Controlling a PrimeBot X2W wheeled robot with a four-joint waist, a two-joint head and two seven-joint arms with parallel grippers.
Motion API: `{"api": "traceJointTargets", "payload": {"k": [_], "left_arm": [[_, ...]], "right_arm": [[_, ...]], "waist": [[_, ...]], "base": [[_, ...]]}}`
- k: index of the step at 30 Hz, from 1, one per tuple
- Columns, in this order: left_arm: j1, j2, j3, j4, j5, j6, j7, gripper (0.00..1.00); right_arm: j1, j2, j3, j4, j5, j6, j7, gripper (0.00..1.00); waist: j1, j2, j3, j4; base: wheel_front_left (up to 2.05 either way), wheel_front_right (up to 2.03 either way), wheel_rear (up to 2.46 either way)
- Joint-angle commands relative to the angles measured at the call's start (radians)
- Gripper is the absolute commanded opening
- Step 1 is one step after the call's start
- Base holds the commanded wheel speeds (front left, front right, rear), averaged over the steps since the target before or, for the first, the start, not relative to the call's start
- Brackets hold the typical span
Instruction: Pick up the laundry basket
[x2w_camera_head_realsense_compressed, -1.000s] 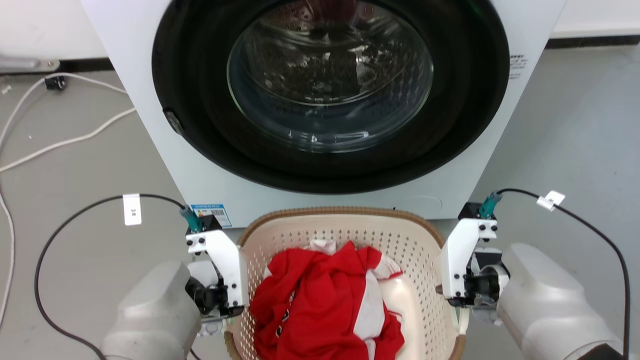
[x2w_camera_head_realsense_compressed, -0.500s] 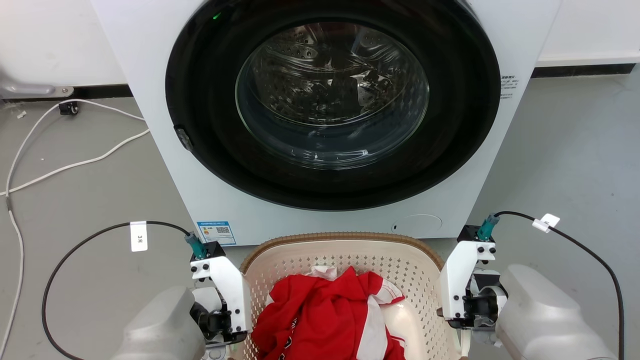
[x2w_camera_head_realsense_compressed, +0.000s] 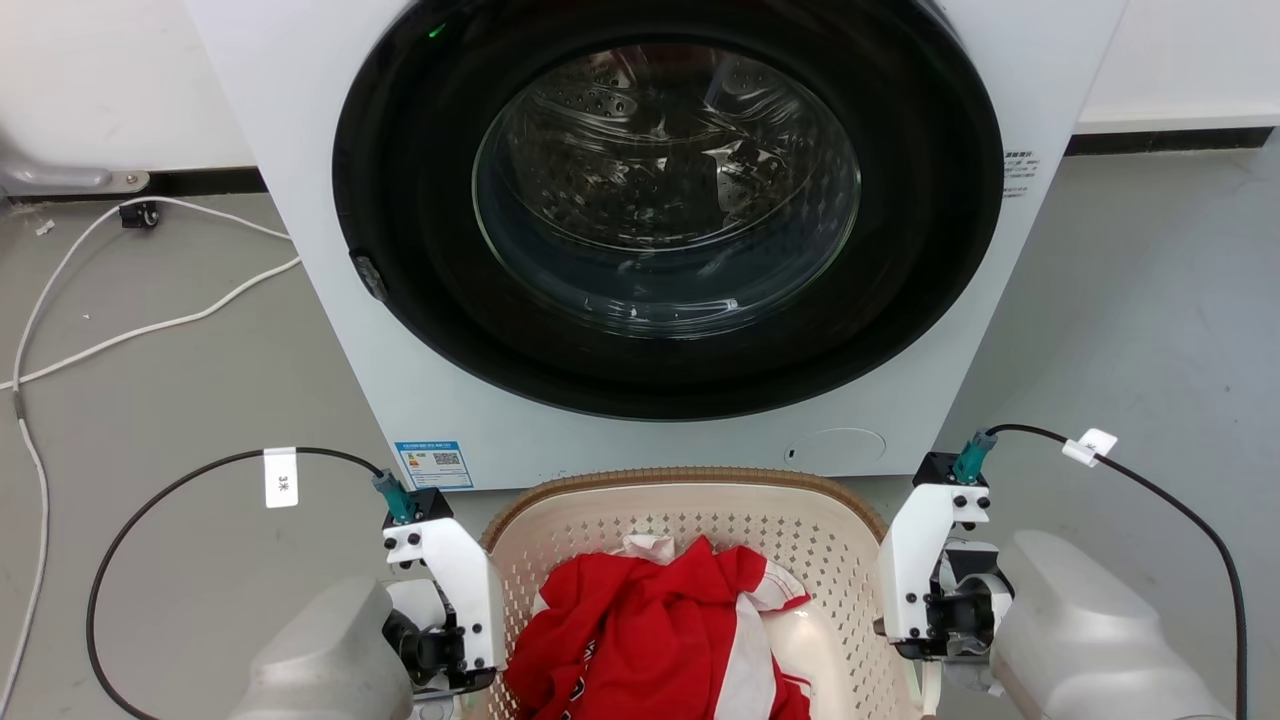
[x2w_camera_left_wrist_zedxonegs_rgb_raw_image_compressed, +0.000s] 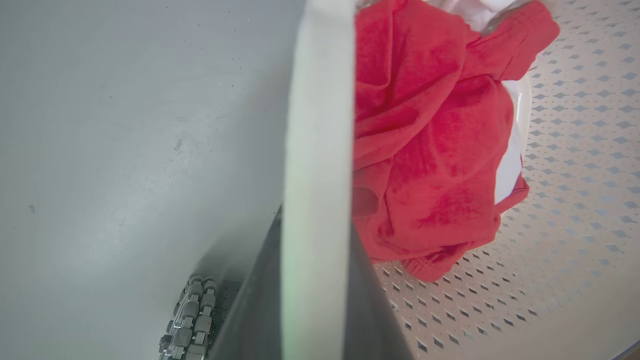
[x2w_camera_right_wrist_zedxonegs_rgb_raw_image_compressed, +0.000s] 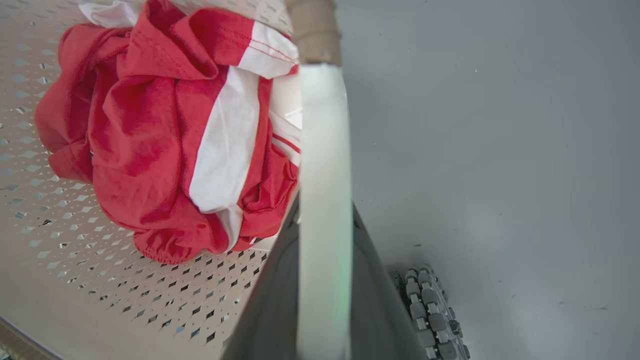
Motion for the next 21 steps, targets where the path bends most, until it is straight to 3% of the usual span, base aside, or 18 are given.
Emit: {"api": "traceJointTargets", "payload": {"k": [1, 21], "left_arm": [[0.000, -0.023, -0.002, -0.010, -0.007, -0.005, -0.004, 0.00], [-0.025, -0.014, -0.030, -0.016, -0.016, -0.005, -0.021, 0.00]], "right_arm": [[0.000, 0.026, 0.001, -0.009, 0.009, 0.013, 0.004, 0.00], [-0.019, 0.013, 0.010, -0.007, 0.006, 0.013, 0.000, 0.00]], "waist": [[0.0001, 0.0000, 0.002, 0.001], [0.0001, 0.0000, 0.012, 0.003]], "base": [[0.00, 0.00, 0.00], [0.00, 0.00, 0.00]]}}
